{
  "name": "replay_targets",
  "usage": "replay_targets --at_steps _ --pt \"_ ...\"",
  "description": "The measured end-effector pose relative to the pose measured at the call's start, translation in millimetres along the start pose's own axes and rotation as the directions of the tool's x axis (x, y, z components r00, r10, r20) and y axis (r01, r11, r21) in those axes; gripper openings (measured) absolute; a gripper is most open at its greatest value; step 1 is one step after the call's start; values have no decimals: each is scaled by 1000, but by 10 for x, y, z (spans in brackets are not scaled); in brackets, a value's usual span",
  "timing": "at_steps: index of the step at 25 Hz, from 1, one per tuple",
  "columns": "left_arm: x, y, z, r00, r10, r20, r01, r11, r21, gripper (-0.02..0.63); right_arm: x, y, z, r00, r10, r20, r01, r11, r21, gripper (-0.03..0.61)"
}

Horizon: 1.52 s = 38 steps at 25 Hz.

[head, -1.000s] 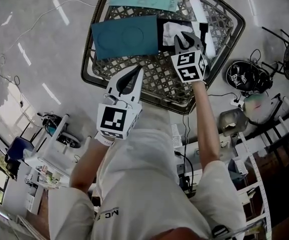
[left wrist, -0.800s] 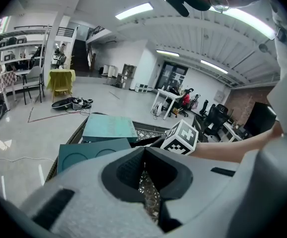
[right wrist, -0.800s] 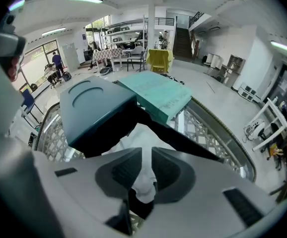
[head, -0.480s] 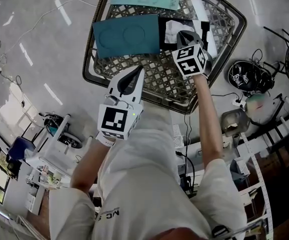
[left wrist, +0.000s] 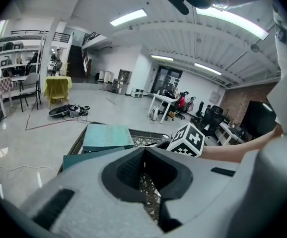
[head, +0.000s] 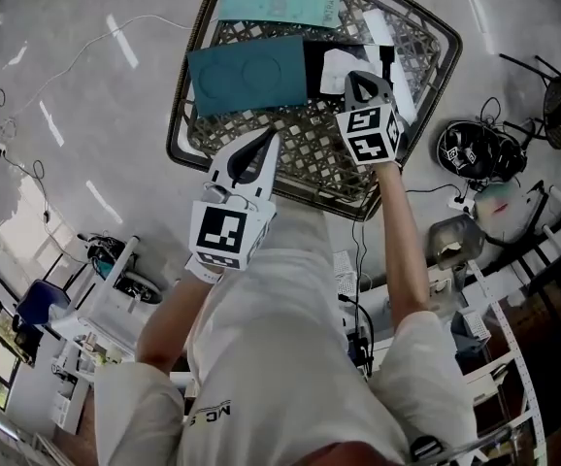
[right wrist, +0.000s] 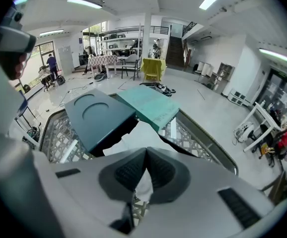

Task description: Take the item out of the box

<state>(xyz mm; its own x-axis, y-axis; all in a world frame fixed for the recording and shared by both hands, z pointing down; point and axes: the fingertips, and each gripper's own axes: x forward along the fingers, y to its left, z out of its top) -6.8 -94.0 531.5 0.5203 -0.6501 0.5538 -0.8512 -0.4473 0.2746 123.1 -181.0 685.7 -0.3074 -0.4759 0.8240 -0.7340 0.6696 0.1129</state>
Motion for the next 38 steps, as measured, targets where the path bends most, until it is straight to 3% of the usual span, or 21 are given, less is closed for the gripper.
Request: replay_targets --at_steps 10,20,28,38 --pt "-388 -75 152 999 -16 33 15 1000 20 23 -788 37 309 990 -104 95 99 993 58 17" --pt "-771 -69 382 995 -42 90 38 998 53 23 -1760 208 573 962 -205 182 186 976 113 17" --pt "-1088 -40 571 989 -54 140 46 997 61 23 -2470 401 794 919 -275 281 227 955 192 17" --pt "-1417 -25 735 978 -53 203 37 996 79 23 -3169 660 983 835 -376 403 281 919 275 17"
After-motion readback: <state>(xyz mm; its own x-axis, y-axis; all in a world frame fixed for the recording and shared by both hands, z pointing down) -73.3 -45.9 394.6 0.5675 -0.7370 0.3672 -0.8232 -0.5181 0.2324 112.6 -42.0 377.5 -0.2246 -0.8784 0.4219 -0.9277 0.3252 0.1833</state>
